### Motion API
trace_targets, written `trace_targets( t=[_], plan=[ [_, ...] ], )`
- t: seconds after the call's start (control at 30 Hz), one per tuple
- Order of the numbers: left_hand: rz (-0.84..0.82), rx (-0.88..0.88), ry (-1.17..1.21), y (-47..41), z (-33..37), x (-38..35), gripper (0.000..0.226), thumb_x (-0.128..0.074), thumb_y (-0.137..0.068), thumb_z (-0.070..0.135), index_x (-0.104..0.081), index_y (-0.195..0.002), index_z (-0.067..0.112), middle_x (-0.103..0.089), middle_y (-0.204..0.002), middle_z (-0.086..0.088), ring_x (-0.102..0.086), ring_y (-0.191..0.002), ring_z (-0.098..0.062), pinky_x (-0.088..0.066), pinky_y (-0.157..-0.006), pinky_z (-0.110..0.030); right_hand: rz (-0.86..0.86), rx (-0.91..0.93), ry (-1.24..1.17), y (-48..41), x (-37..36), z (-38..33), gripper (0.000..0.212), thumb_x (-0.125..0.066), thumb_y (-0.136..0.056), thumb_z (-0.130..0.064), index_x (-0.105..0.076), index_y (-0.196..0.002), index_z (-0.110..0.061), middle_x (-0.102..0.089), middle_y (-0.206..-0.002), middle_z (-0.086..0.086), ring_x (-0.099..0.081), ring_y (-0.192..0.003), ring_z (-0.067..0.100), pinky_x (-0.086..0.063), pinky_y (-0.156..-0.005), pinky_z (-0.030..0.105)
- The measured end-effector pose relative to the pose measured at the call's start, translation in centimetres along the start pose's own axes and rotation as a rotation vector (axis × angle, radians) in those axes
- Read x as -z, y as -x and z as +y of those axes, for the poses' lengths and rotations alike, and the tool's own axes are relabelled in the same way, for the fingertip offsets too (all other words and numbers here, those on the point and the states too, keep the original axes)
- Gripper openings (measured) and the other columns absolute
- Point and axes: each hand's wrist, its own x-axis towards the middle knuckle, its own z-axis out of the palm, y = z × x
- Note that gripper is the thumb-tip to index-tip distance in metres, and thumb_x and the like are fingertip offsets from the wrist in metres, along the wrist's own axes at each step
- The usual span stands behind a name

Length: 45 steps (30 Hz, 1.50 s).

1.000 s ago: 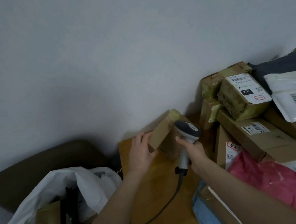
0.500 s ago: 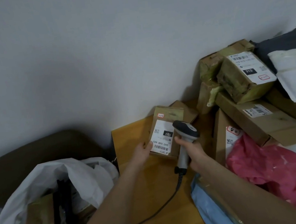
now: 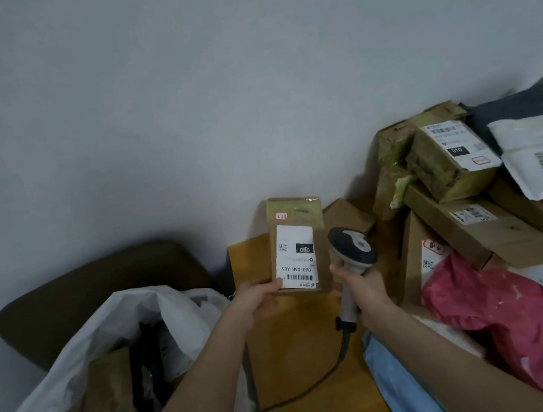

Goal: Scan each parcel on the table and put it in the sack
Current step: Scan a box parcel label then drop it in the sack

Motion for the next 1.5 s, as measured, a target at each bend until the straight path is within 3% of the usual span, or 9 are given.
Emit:
trace_targets(
  t=[0.1,0.2,0.23,0.37,0.43,1.27,1.5],
  plan=[
    [0.04,-0.062,0.1,1.3,-0.2,1.1,0.021,-0.076,-0.079,0.013,-0.064,-0.094,0.02,-0.075,-0.085,0.004,-0.07,-0.09,-0.015,-0.055,-0.087,-0.031,-0.073,0.07,0.09,4.2,0.0,0.6,0.012,-0.071,-0.085,-0.013,-0.066,-0.077,-0.007,-0.07,-0.061,0.002,-0.065,-0.053,0.012,-0.053,-0.055,0.027],
    [0.049,-0.119,0.181,2.8,-0.4,2.4,0.023,-0.072,-0.082,0.011,-0.062,-0.098,0.023,-0.075,-0.087,0.005,-0.071,-0.085,-0.012,-0.057,-0.073,-0.025,-0.111,0.122,0.224,8.2,-0.5,1.8,0.026,-0.07,-0.085,-0.011,-0.063,-0.061,-0.009,-0.063,-0.05,0.002,-0.056,-0.044,0.013,-0.049,-0.053,0.027],
    [0.056,-0.138,0.178,3.2,-0.5,2.9,0.025,-0.071,-0.083,0.012,-0.062,-0.103,0.022,-0.075,-0.088,0.006,-0.071,-0.085,-0.011,-0.057,-0.07,-0.024,-0.121,0.128,0.246,9.3,-0.8,2.2,0.025,-0.07,-0.085,-0.011,-0.062,-0.062,-0.008,-0.062,-0.049,0.002,-0.055,-0.044,0.013,-0.048,-0.052,0.028],
    [0.115,-0.183,0.117,4.6,-1.0,4.2,0.048,-0.07,-0.085,0.015,-0.052,-0.13,0.014,-0.066,-0.118,-0.003,-0.061,-0.111,-0.023,-0.049,-0.099,-0.043,-0.161,0.123,0.33,12.6,-2.1,3.3,0.022,-0.069,-0.086,-0.013,-0.062,-0.066,-0.005,-0.061,-0.052,0.005,-0.053,-0.044,0.014,-0.045,-0.051,0.027],
    [0.119,-0.183,0.136,5.2,-1.3,4.6,0.054,-0.069,-0.085,0.014,-0.048,-0.135,0.012,-0.061,-0.128,-0.008,-0.058,-0.118,-0.027,-0.046,-0.103,-0.046,-0.171,0.124,0.348,13.6,-2.7,3.6,0.02,-0.069,-0.086,-0.015,-0.062,-0.069,-0.005,-0.061,-0.052,0.005,-0.054,-0.045,0.015,-0.046,-0.053,0.029],
    [0.259,-0.223,0.141,7.4,-2.0,7.1,0.052,-0.066,-0.089,0.016,-0.046,-0.137,0.013,-0.056,-0.135,-0.006,-0.055,-0.122,-0.027,-0.048,-0.099,-0.039,-0.235,0.191,0.439,17.0,-4.1,4.0,0.025,-0.064,-0.083,-0.006,-0.057,-0.059,-0.005,-0.054,-0.055,0.011,-0.049,-0.052,0.022,-0.041,-0.057,0.034],
    [0.268,-0.237,0.148,8.2,-2.4,7.6,0.05,-0.066,-0.089,0.016,-0.048,-0.136,0.013,-0.058,-0.132,-0.006,-0.056,-0.121,-0.026,-0.048,-0.098,-0.038,-0.266,0.179,0.429,17.5,-4.2,4.5,0.023,-0.064,-0.083,-0.007,-0.057,-0.062,-0.006,-0.053,-0.054,0.008,-0.049,-0.05,0.018,-0.04,-0.052,0.03]
  ],
)
